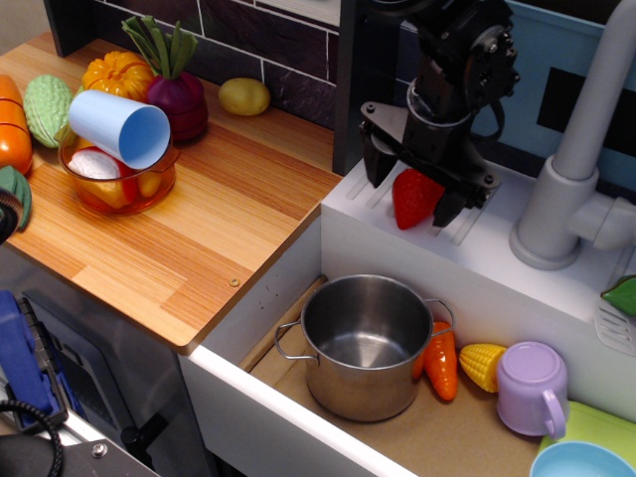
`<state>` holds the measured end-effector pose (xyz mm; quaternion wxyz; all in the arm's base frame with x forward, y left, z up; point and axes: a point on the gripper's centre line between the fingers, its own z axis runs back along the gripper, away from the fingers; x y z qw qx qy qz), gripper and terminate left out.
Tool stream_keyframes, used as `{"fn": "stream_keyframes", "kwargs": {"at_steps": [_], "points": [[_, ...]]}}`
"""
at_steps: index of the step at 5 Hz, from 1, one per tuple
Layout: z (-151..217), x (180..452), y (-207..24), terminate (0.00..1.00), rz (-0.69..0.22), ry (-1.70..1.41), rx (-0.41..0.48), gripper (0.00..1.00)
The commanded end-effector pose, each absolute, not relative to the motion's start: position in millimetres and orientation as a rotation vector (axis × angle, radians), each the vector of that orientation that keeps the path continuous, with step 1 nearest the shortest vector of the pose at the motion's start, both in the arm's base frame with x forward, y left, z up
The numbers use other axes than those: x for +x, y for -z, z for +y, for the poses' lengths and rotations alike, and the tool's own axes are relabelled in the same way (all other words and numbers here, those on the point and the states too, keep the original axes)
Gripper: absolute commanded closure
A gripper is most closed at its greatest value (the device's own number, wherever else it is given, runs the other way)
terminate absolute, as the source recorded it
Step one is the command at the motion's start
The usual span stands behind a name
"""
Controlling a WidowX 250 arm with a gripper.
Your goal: Put strawberry in pot
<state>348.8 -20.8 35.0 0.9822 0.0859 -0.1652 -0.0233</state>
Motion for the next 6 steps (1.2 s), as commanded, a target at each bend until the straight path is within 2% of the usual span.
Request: {"fn": "stream_keyframes", "kwargs": {"at_steps": [1, 2, 3, 4, 5, 6], "points": [[-14.4, 362.1, -39.3, 0.0, -0.412, 0.044, 0.128, 0.0], [-13.8, 371.6, -37.5, 0.0, -0.426, 0.036, 0.083, 1.0], [-17.9, 367.9, -41.2, 0.0, -0.395, 0.022, 0.09, 1.0], [-25.6, 346.4, -55.1, 0.0, -0.289, -0.016, 0.125, 1.0], [-30.4, 322.2, -63.0, 0.0, -0.231, -0.031, 0.142, 1.0], [-37.7, 306.5, -58.7, 0.0, -0.214, -0.015, 0.14, 0.0]]}}
